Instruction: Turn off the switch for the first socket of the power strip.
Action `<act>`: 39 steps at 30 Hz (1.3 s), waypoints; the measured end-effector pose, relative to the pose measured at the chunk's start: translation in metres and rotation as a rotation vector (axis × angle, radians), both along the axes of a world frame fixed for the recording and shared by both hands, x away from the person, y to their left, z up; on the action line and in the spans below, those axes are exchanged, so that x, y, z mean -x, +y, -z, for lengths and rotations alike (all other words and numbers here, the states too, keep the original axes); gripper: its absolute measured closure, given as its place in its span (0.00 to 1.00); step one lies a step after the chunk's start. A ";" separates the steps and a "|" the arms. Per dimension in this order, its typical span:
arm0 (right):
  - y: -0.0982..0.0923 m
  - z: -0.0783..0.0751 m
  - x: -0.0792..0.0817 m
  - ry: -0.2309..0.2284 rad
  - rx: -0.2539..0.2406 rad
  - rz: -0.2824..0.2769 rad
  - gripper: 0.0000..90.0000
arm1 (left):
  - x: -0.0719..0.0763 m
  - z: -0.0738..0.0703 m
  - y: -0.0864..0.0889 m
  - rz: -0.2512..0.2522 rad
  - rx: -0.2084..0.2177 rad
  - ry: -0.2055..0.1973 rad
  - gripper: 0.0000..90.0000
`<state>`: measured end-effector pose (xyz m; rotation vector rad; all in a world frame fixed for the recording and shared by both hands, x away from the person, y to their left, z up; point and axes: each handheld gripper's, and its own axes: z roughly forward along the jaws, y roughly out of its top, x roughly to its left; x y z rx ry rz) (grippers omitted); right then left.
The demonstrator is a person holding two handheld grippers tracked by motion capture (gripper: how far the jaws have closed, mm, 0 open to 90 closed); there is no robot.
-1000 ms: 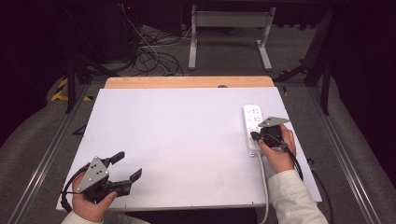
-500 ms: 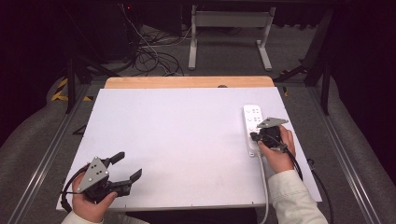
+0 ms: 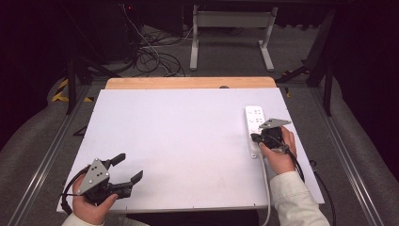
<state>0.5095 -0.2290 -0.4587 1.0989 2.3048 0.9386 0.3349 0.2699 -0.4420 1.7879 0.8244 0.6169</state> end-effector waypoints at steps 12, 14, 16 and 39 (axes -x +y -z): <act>-0.003 0.002 0.001 -0.005 -0.033 0.001 1.00 | 0.001 -0.001 0.001 0.000 -0.001 -0.002 0.20; -0.004 0.003 0.001 -0.003 -0.029 0.006 1.00 | 0.001 -0.001 0.001 -0.001 0.000 -0.003 0.20; -0.004 0.004 0.001 -0.005 -0.029 0.006 1.00 | 0.002 0.000 0.001 -0.003 0.003 -0.001 0.20; -0.004 -0.034 0.023 -0.145 -0.117 -0.050 1.00 | -0.001 0.000 0.002 -0.003 -0.001 0.000 0.20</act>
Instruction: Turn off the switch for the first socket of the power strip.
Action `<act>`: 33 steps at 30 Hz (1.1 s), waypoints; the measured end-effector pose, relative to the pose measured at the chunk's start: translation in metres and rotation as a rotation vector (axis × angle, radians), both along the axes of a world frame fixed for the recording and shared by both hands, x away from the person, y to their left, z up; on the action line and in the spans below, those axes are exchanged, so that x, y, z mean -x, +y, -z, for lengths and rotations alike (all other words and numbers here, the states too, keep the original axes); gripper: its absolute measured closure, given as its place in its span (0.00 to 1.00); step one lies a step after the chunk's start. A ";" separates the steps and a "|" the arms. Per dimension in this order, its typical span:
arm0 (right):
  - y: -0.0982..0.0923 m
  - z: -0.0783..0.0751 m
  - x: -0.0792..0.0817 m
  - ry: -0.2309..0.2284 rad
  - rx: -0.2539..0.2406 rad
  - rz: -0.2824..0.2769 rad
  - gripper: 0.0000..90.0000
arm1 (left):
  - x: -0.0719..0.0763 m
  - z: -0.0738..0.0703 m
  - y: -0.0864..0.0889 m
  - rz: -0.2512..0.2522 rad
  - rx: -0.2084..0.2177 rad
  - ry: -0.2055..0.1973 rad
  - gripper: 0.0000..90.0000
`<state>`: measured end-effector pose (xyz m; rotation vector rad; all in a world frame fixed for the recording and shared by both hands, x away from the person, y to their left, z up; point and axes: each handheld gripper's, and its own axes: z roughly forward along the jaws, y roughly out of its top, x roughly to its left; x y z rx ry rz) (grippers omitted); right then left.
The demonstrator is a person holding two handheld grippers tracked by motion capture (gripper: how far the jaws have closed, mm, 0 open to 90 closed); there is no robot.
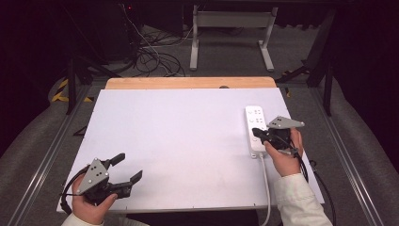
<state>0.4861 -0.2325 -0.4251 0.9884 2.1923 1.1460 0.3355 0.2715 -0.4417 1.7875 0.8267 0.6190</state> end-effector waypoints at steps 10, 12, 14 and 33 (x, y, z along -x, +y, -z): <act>0.003 -0.008 0.005 -0.026 -0.014 -0.014 1.00 | 0.000 0.000 0.000 0.000 0.002 0.000 0.20; 0.002 -0.009 0.005 -0.033 -0.028 -0.015 1.00 | 0.000 0.000 0.000 0.003 -0.002 0.001 0.20; 0.002 -0.010 0.006 -0.028 -0.044 -0.028 0.87 | -0.001 0.000 0.000 0.003 -0.001 0.000 0.20; -0.003 -0.034 0.037 -0.093 -0.177 -0.134 0.31 | -0.002 0.000 -0.001 0.011 -0.003 0.003 0.20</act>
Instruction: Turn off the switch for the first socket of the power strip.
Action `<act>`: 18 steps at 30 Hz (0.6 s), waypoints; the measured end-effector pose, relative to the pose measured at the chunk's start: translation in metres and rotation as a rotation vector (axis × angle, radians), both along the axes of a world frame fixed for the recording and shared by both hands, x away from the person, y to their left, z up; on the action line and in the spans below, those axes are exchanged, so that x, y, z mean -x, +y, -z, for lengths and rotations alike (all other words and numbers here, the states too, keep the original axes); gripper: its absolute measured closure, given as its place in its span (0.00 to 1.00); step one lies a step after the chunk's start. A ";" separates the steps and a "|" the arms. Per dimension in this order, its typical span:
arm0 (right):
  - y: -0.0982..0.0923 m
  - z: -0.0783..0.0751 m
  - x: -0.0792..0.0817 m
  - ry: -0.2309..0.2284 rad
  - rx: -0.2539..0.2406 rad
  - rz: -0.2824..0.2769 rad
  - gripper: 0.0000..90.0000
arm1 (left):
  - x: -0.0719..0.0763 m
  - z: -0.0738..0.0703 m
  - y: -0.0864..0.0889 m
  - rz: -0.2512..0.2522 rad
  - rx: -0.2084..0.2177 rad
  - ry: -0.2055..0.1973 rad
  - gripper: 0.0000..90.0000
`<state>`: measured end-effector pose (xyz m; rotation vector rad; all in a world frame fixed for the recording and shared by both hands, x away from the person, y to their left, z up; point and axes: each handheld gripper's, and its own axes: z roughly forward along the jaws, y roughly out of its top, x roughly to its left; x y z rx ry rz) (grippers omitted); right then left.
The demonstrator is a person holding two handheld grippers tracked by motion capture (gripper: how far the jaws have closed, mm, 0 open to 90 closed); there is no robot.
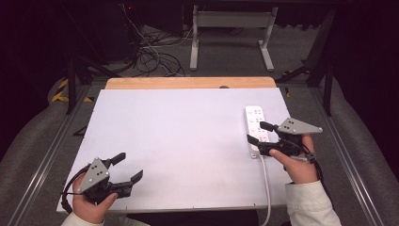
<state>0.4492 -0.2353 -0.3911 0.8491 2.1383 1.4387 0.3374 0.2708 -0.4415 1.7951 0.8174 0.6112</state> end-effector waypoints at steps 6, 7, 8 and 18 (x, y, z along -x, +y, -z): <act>-0.004 -0.001 0.013 -0.012 -0.010 -0.026 0.28 | 0.000 0.000 0.000 0.004 -0.002 0.003 0.19; -0.005 -0.001 0.015 -0.016 -0.019 -0.031 0.27 | 0.000 0.000 0.000 0.005 -0.002 0.003 0.19; -0.005 -0.001 0.018 -0.020 -0.021 -0.035 0.27 | 0.000 0.000 0.000 0.005 -0.001 0.004 0.19; -0.013 0.015 0.037 -0.012 -0.040 -0.062 0.28 | 0.001 -0.001 -0.001 0.015 -0.001 0.012 0.19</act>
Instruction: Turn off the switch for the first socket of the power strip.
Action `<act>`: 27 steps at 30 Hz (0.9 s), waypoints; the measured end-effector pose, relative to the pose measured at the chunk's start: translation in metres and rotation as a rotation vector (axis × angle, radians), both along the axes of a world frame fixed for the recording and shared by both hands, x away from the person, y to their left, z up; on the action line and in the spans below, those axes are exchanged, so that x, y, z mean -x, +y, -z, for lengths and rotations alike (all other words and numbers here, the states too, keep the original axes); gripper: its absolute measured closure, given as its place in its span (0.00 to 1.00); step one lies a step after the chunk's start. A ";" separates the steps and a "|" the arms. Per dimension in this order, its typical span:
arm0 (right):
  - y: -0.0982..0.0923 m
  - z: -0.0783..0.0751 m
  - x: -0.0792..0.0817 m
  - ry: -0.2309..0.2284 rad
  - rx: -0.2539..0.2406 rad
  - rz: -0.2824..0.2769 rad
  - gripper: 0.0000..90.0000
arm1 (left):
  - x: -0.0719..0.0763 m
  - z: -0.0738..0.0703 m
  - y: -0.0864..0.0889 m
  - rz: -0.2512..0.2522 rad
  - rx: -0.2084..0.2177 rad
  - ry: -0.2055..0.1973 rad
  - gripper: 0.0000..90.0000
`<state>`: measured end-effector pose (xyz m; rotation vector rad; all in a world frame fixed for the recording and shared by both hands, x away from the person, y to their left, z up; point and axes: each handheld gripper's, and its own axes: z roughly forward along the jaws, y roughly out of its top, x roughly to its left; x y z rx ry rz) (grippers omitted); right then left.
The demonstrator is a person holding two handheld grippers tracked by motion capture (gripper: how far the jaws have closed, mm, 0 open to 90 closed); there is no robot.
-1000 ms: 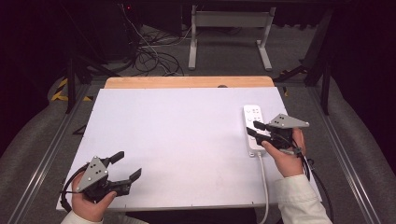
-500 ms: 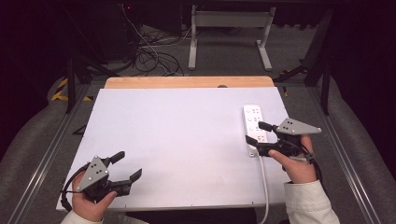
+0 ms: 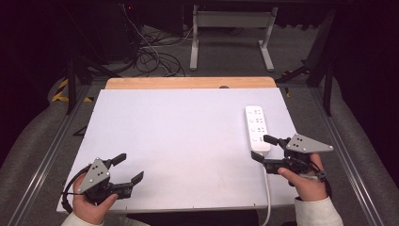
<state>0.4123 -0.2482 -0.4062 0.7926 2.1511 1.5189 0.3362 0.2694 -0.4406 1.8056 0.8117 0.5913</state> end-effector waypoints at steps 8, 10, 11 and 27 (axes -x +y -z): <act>-0.004 0.019 0.006 0.005 -0.012 -0.019 0.28 | 0.002 0.000 0.003 0.006 0.006 0.005 0.18; -0.006 0.026 0.007 0.007 -0.020 -0.021 0.28 | 0.003 0.000 0.003 0.006 0.003 0.004 0.18; -0.007 0.029 0.007 0.009 -0.025 -0.022 0.28 | 0.003 0.000 0.003 0.005 0.001 0.004 0.18; -0.008 0.071 0.012 0.071 0.029 -0.014 0.27 | 0.005 0.005 0.008 0.014 -0.014 0.009 0.17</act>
